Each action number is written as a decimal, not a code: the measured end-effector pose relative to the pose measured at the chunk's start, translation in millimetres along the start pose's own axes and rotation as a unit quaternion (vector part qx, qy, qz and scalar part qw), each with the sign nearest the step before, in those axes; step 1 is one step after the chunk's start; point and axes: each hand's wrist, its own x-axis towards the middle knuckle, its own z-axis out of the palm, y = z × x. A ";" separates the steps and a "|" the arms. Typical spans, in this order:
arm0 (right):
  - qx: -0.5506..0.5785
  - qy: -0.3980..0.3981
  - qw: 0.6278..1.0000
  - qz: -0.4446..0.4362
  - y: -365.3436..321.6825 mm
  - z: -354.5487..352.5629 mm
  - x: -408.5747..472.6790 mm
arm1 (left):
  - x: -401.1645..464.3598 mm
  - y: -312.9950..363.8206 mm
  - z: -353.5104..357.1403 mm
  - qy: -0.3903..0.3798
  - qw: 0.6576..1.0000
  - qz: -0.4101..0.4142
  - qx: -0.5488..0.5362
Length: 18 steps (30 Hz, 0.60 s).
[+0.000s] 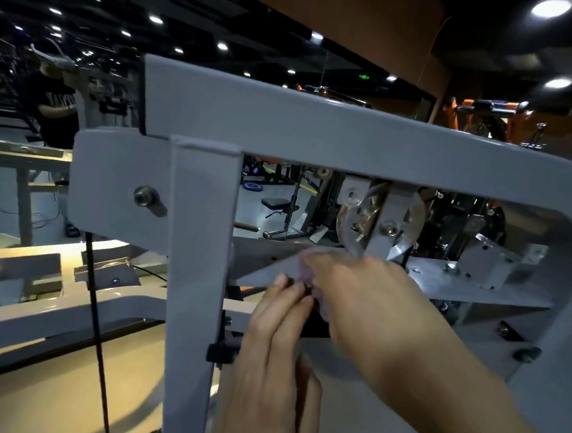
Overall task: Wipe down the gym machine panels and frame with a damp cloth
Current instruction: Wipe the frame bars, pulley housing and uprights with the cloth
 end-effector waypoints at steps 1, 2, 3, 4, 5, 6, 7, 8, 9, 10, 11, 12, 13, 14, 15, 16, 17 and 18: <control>0.003 0.012 1.000 0.000 -3.3 1.2 2.6 | -0.7 -1.7 0.5 -0.005 1.000 0.010 0.001; 0.008 0.032 0.999 -0.005 -6.4 3.6 9.1 | -0.1 -2.7 1.0 -0.007 1.000 0.017 0.002; 0.015 0.051 0.998 -0.016 -6.8 8.5 17.9 | 0.6 -3.7 1.5 -0.009 1.000 0.017 0.003; 0.037 0.060 0.997 -0.024 -4.7 14.5 27.5 | 0.7 -4.2 2.0 -0.014 1.000 0.010 0.003; 0.071 0.052 0.996 -0.029 -1.4 18.1 35.7 | 1.0 -3.7 1.8 -0.019 1.000 0.001 0.001; 0.108 0.036 0.993 -0.031 3.3 20.0 41.3 | 1.6 -2.5 0.7 -0.022 1.000 -0.003 -0.002; 0.151 0.022 0.988 -0.032 8.2 17.5 41.4 | 1.6 -1.7 -0.1 -0.025 1.000 0.000 -0.004; 0.193 0.012 0.980 -0.035 13.1 13.1 36.6 | 1.3 -1.9 -0.8 -0.032 0.999 0.008 -0.005; 0.227 0.003 0.973 -0.041 18.1 9.8 29.9 | 1.1 -2.2 -0.9 -0.040 0.999 0.018 -0.003; 0.249 -0.008 0.967 -0.046 21.9 6.9 23.4 | 1.3 -2.6 -1.3 -0.044 0.999 0.026 -0.002; 0.253 -0.017 0.966 -0.050 24.0 4.9 20.2 | 1.2 -2.7 -1.0 -0.043 0.999 0.028 0.001; 0.241 -0.022 0.969 -0.051 23.7 3.8 21.5 | -0.3 -3.0 0.1 -0.040 0.999 0.028 0.004; 0.224 -0.023 0.973 -0.052 20.2 3.7 26.7 | -2.3 -3.3 1.6 -0.038 0.999 0.026 0.007; 0.209 -0.024 0.976 -0.053 14.6 4.1 34.5 | -4.2 -3.7 3.0 -0.037 0.999 0.023 0.008; 0.204 -0.025 0.977 -0.054 7.0 5.6 42.2 | -6.3 -4.8 4.7 -0.037 0.999 0.018 0.008; 0.210 -0.028 0.976 -0.055 -0.9 7.6 48.0 | -8.2 -5.9 6.6 -0.036 0.999 0.016 0.010; 0.213 -0.028 0.975 -0.055 -7.4 8.8 49.7 | -8.6 -6.3 8.1 -0.035 0.999 0.014 0.015; 0.210 -0.019 0.976 -0.063 -11.0 10.9 48.3 | -8.4 -6.4 9.3 -0.031 0.999 0.013 0.022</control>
